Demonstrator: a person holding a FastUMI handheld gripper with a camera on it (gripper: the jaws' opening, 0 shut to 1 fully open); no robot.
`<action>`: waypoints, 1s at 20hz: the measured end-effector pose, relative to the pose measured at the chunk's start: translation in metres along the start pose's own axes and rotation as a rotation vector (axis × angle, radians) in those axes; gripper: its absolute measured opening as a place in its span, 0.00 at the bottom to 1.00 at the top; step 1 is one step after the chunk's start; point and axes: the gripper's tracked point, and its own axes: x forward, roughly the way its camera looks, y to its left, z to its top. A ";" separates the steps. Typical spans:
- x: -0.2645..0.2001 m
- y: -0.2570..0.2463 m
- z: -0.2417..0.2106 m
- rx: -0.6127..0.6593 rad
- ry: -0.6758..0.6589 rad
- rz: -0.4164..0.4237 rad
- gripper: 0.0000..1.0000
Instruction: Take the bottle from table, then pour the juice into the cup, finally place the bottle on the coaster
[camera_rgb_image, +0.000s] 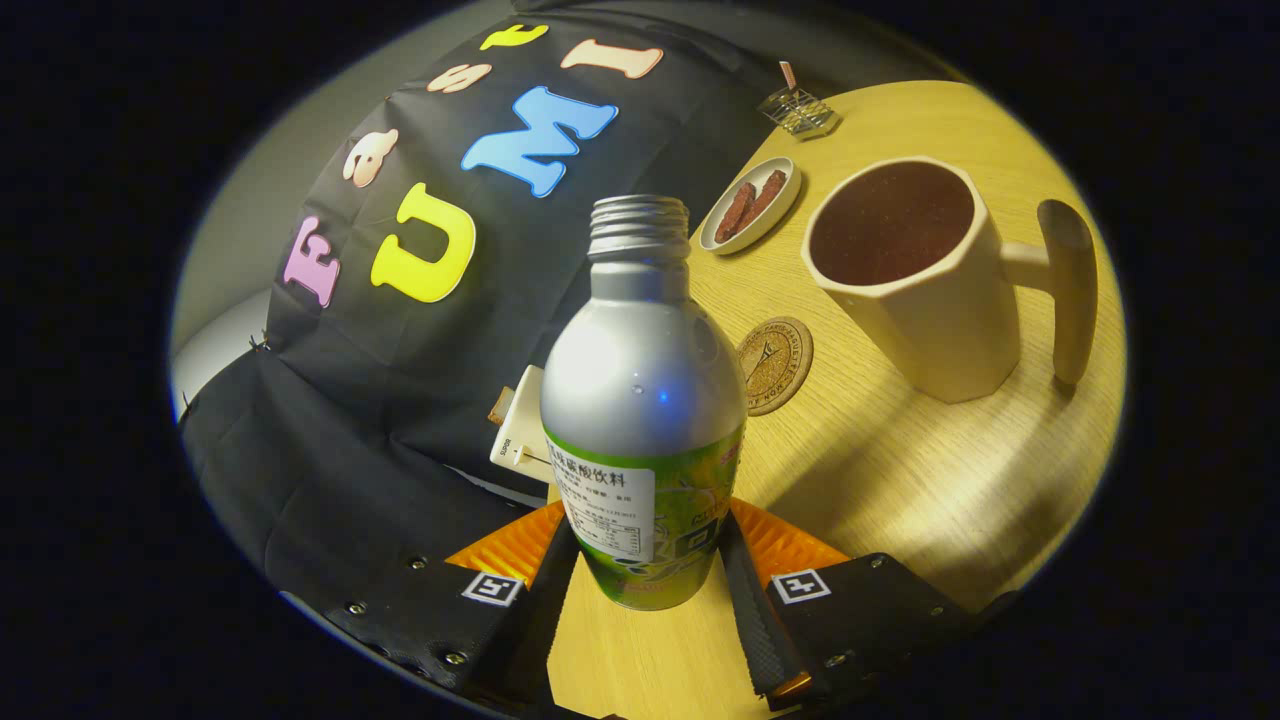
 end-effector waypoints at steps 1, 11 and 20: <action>-0.002 -0.001 0.001 0.017 -0.004 0.002 0.76; -0.002 -0.002 0.012 0.209 -0.028 0.035 0.75; 0.004 0.011 0.009 0.394 -0.018 0.096 0.75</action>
